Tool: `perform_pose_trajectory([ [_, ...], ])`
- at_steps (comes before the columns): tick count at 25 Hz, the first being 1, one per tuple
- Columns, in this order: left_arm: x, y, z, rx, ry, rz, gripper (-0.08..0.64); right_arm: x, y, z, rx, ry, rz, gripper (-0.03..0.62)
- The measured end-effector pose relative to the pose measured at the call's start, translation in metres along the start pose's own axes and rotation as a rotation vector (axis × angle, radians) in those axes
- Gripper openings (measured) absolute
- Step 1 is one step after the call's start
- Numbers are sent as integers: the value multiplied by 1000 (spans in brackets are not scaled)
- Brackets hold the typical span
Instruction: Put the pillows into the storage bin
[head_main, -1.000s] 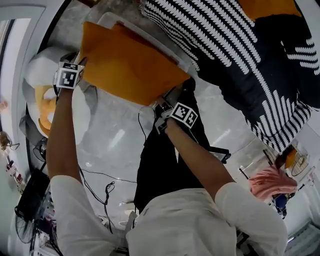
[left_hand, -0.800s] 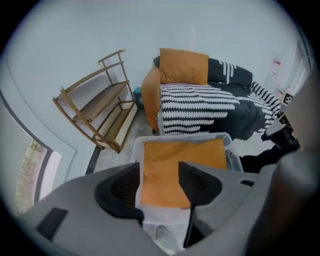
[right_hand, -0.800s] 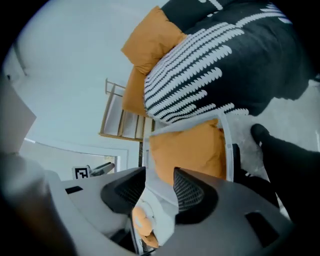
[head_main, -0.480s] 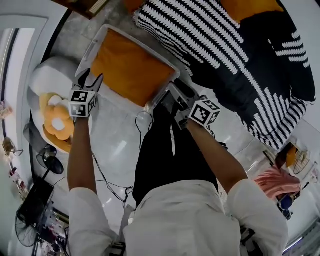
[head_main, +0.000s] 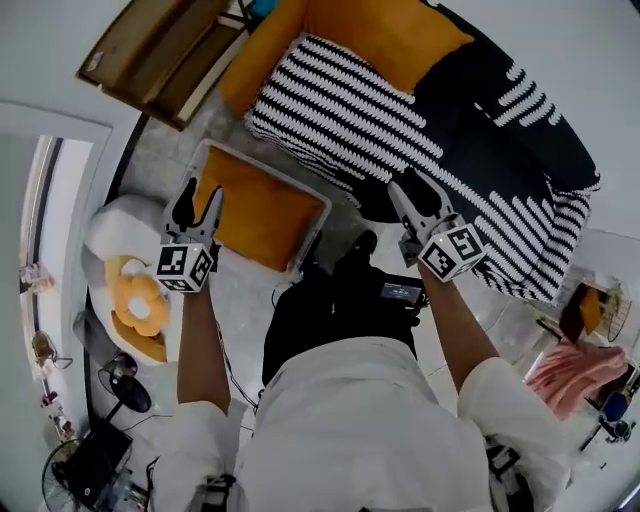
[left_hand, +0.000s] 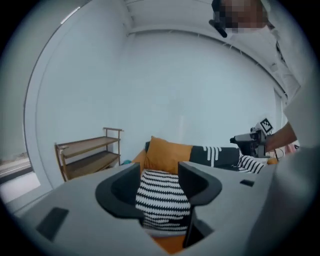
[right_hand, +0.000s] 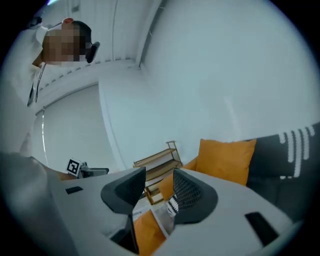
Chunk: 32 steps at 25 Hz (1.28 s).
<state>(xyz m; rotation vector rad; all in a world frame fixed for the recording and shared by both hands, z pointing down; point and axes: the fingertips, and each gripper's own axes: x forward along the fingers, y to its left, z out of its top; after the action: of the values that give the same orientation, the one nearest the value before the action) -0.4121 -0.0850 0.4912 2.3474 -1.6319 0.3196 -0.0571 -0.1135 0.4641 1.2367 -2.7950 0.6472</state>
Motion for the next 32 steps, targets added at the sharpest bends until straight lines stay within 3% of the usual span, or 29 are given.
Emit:
perform_pose_trajectory([
  [6,36,-75,91,76,-93,-108,238,-62,-32,114,-180,-164,-90,190],
  [11,53,-136,161,82,-204,-171,238,-119,-58,177,-277,-267,-148,192],
  [14,70,-171,191,157,-230,-181,241,-158,-81,205,-320,-327,-215,190],
  [17,84,-196,215,178,-253,-200,239,-182,-104,213,-338,-328,-246,190],
  [21,98,-214,226,144,-267,-210,238,-191,-130,216,-297,-326,-240,190],
  [24,108,-226,220,146,-242,-222,235,-191,-142,210,-270,-326,-234,190],
  [28,123,-238,207,230,-178,-242,235,-188,-153,196,-248,-326,-261,190],
  [32,148,-234,205,203,-166,-245,235,-191,-178,191,-242,-337,-328,190],
])
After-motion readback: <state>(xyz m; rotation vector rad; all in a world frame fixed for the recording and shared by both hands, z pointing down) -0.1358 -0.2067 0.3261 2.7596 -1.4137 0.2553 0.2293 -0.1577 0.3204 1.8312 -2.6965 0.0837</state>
